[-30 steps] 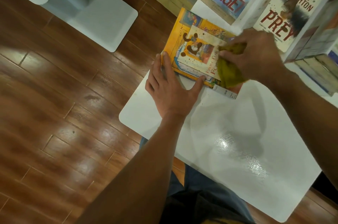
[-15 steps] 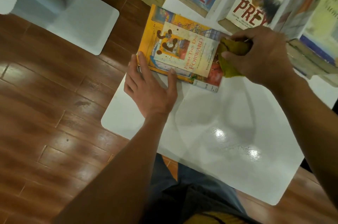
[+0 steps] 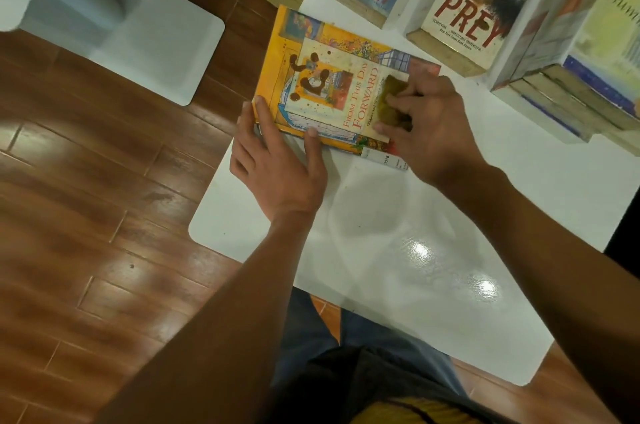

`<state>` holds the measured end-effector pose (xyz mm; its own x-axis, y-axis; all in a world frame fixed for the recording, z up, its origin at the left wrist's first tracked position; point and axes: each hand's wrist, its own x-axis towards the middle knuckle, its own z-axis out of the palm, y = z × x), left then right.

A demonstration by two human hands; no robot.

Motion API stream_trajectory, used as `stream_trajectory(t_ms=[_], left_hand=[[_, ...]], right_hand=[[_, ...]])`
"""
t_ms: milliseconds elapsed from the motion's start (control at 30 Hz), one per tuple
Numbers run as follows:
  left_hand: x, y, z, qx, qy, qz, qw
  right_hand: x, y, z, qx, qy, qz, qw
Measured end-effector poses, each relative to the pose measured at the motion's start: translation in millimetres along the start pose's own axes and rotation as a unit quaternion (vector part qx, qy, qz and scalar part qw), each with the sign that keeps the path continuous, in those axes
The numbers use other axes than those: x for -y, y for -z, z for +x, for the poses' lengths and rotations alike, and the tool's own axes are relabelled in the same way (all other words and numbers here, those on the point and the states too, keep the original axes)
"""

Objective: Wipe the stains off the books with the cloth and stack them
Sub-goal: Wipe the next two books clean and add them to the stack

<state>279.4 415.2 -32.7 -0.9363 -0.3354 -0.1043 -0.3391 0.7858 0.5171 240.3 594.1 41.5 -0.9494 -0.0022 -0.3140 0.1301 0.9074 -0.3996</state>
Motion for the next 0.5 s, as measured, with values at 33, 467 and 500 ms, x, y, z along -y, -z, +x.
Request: stream_trajectory(t_ms=[33, 467, 500], left_hand=[[0, 0, 0, 0.001, 0.001, 0.0, 1.0], [1, -1, -3, 0.007, 0.005, -0.004, 1.0], [1, -1, -3, 0.009, 0.003, -0.007, 1.0]], right_hand=[[1, -4, -1, 0.0, 0.007, -0.024, 1.0], [25, -2, -27, 0.083, 0.0, 0.018, 0.996], [26, 9, -23, 0.072, -0.044, 0.075, 0.994]])
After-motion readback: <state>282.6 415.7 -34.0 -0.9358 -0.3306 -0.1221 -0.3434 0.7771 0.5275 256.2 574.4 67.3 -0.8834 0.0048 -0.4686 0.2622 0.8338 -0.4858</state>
